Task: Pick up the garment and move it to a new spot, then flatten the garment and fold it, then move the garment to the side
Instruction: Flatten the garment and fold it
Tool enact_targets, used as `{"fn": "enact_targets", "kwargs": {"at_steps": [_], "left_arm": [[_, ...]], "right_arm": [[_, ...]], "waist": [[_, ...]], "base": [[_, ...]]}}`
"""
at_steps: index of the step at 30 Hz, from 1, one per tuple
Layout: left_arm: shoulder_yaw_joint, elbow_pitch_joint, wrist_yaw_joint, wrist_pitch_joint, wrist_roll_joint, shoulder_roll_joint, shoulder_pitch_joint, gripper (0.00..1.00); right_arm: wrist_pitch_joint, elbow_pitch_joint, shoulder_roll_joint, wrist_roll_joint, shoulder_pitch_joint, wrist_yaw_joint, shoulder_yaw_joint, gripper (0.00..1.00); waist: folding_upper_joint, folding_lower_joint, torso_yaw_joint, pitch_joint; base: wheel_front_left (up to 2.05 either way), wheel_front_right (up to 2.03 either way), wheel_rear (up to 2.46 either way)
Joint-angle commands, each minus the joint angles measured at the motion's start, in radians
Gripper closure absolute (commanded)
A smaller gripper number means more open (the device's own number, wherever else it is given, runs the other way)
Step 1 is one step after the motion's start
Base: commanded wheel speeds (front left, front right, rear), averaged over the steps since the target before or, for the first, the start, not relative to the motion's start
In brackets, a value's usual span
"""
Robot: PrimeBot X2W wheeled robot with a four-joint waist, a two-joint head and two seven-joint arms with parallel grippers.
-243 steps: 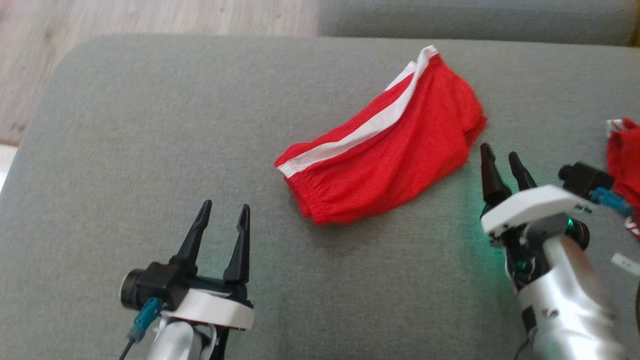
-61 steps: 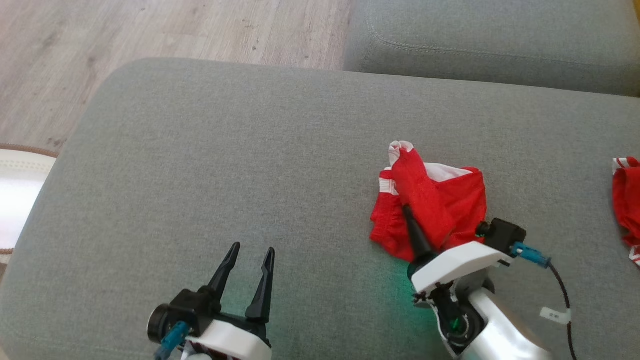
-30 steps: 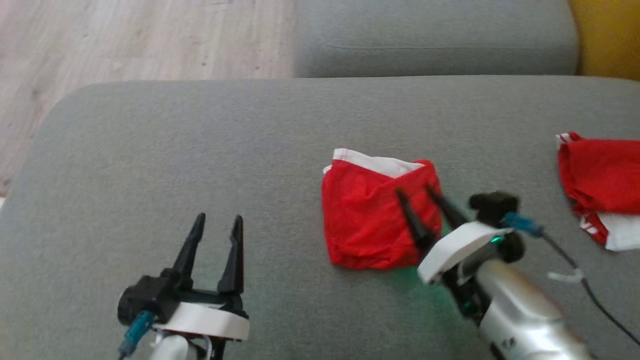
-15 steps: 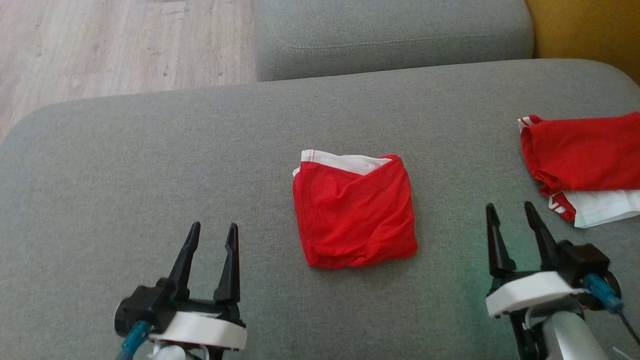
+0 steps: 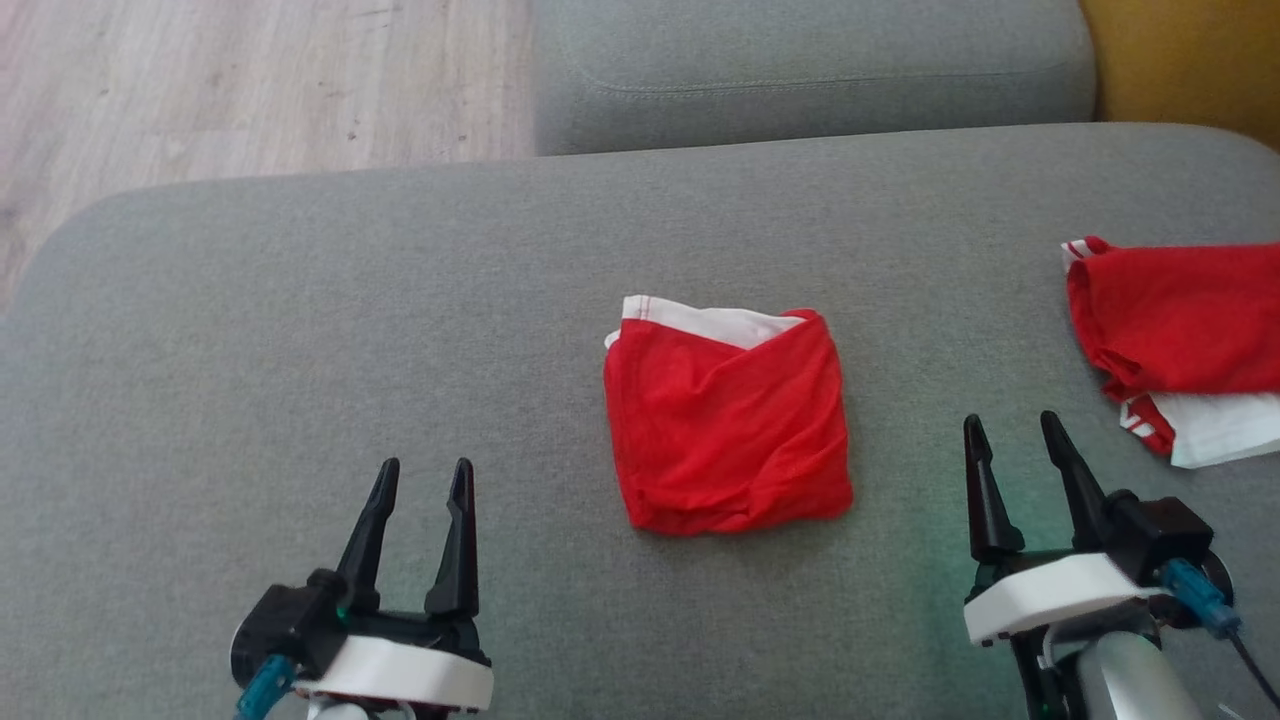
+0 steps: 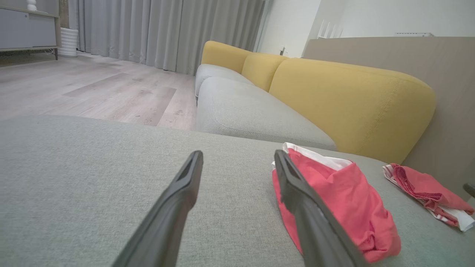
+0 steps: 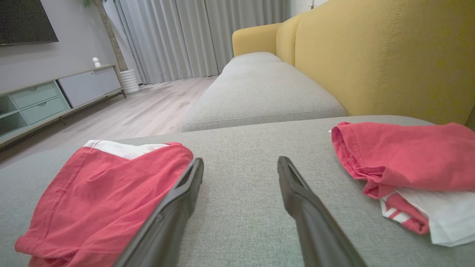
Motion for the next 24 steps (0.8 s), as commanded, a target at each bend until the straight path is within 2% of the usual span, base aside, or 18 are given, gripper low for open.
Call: {"fn": "enact_targets", "kwargs": {"at_steps": [1, 3, 4, 5, 6, 14, 18, 24], "left_arm": [[0.038, -0.034, -0.002, -0.005, 0.002, 0.001, -0.033, 0.00], [0.034, -0.034, -0.003, -0.005, 0.002, 0.001, -0.037, 0.00], [0.031, -0.035, -0.003, -0.005, 0.001, 0.001, -0.039, 0.00], [0.026, -0.036, -0.004, -0.005, 0.000, 0.001, -0.041, 0.00], [0.022, -0.038, -0.004, -0.005, -0.001, 0.001, -0.043, 0.00], [-0.020, -0.040, -0.007, -0.005, -0.004, 0.001, -0.081, 0.00], [-0.041, -0.037, -0.008, -0.005, -0.009, 0.001, -0.105, 0.00], [-0.068, -0.028, -0.009, -0.005, -0.014, 0.001, -0.129, 0.00]], "right_arm": [[-0.011, -0.036, -0.001, 0.001, -0.012, 0.007, 0.021, 0.00], [-0.011, -0.032, -0.001, 0.012, -0.009, 0.007, 0.019, 0.00], [-0.011, -0.030, -0.001, 0.016, -0.010, 0.007, 0.018, 0.28], [-0.011, -0.032, -0.001, 0.011, -0.014, 0.007, 0.018, 0.91], [-0.011, -0.036, -0.001, 0.007, -0.020, 0.007, 0.022, 1.00], [-0.011, -0.008, -0.001, -0.027, -0.134, 0.007, 0.093, 1.00], [-0.011, 0.119, -0.004, -0.059, -0.231, 0.007, 0.131, 1.00], [-0.011, 0.358, -0.021, -0.085, -0.366, 0.007, 0.098, 1.00]], "waist": [[0.0000, 0.0000, 0.010, 0.002], [0.0000, 0.0000, 0.021, 0.005], [0.0000, 0.0000, 0.027, 0.007], [0.0000, 0.0000, 0.034, 0.012], [0.0000, 0.0000, 0.041, 0.018], [0.0000, 0.0000, 0.114, 0.085], [0.0000, 0.0000, 0.162, 0.121], [0.0000, 0.0000, 0.232, 0.154]], "base": [[0.00, 0.00, 0.00], [0.00, 0.00, 0.00], [0.00, 0.00, 0.00], [0.00, 0.00, 0.00], [0.00, 0.00, 0.00], [0.00, 0.00, 0.00], [0.00, 0.00, 0.00], [0.00, 0.00, 0.00]]}}
